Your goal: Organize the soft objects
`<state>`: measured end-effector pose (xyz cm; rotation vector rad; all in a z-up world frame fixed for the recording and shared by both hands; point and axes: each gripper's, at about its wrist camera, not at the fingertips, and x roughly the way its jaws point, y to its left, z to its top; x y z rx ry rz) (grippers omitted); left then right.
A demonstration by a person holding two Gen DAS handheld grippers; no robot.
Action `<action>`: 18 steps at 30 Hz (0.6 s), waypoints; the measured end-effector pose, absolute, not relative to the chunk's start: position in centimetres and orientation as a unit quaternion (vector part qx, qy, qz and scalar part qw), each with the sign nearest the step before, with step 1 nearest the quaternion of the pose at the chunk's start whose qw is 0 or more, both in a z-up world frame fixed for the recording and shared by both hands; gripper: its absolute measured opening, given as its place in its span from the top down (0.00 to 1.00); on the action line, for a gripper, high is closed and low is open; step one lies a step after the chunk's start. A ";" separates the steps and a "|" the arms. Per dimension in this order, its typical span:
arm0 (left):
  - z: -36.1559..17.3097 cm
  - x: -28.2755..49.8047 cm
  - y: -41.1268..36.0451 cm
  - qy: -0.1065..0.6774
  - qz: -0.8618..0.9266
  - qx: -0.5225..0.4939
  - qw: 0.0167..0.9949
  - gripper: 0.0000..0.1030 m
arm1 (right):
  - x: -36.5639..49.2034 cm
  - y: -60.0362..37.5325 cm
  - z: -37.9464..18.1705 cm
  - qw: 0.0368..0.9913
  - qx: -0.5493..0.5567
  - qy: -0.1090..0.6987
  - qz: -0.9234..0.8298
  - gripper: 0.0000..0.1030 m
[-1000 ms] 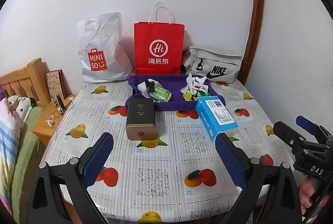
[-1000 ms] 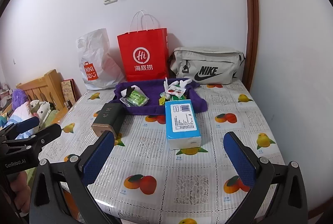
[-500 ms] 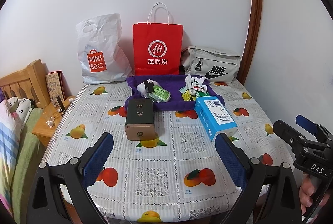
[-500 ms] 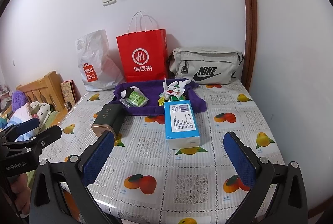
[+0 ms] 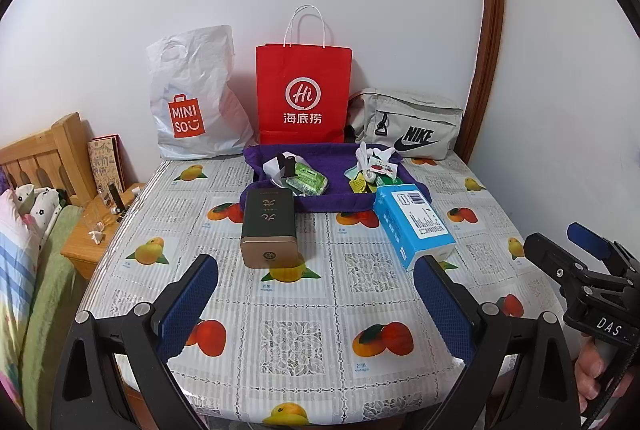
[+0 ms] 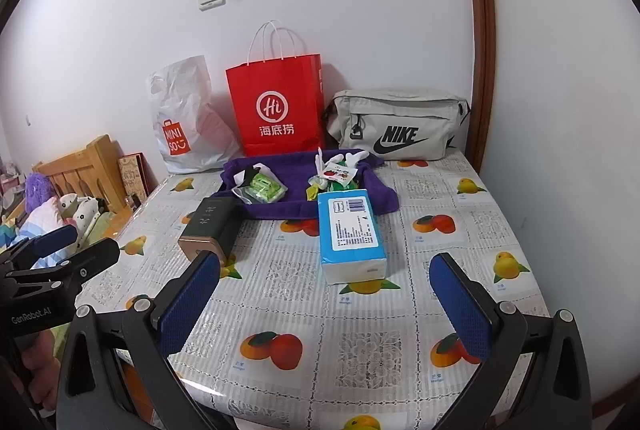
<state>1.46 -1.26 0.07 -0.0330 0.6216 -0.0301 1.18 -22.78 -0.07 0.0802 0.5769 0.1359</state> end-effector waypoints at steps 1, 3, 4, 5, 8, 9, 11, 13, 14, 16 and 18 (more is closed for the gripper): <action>0.1 1.4 -1.3 0.305 -0.014 -0.016 0.952 0.04 | 1.1 -22.7 -0.1 0.956 0.039 0.284 0.067 0.00; 0.0 1.5 -1.4 0.306 -0.015 -0.017 0.952 0.04 | 1.0 -22.7 -0.1 0.956 0.037 0.284 0.067 0.00; 0.1 1.4 -1.3 0.306 -0.014 -0.017 0.952 0.04 | 1.0 -22.6 -0.1 0.956 0.036 0.284 0.068 0.00; 0.1 1.4 -1.3 0.306 -0.014 -0.017 0.952 0.04 | 0.9 -22.6 -0.1 0.956 0.036 0.284 0.068 0.00; 0.1 1.4 -1.3 0.306 -0.014 -0.016 0.952 0.04 | 0.9 -22.6 0.0 0.956 0.038 0.284 0.068 0.00; 0.1 1.4 -1.3 0.305 -0.014 -0.017 0.952 0.04 | 1.0 -22.6 0.0 0.956 0.037 0.284 0.067 0.00; 0.1 1.4 -1.3 0.305 -0.014 -0.017 0.952 0.04 | 1.0 -22.6 0.0 0.956 0.037 0.284 0.067 0.00; 0.1 1.4 -1.3 0.305 -0.013 -0.017 0.952 0.04 | 0.9 -22.5 0.0 0.956 0.037 0.284 0.066 0.00; 0.1 1.4 -1.3 0.305 -0.013 -0.018 0.952 0.04 | 0.8 -22.4 0.0 0.956 0.036 0.284 0.066 0.00; 0.1 1.3 -1.2 0.305 -0.014 -0.017 0.952 0.04 | 0.9 -22.5 0.0 0.956 0.037 0.284 0.066 0.00; 0.1 1.3 -1.2 0.304 -0.013 -0.017 0.952 0.04 | 0.9 -22.5 0.0 0.956 0.037 0.285 0.066 0.00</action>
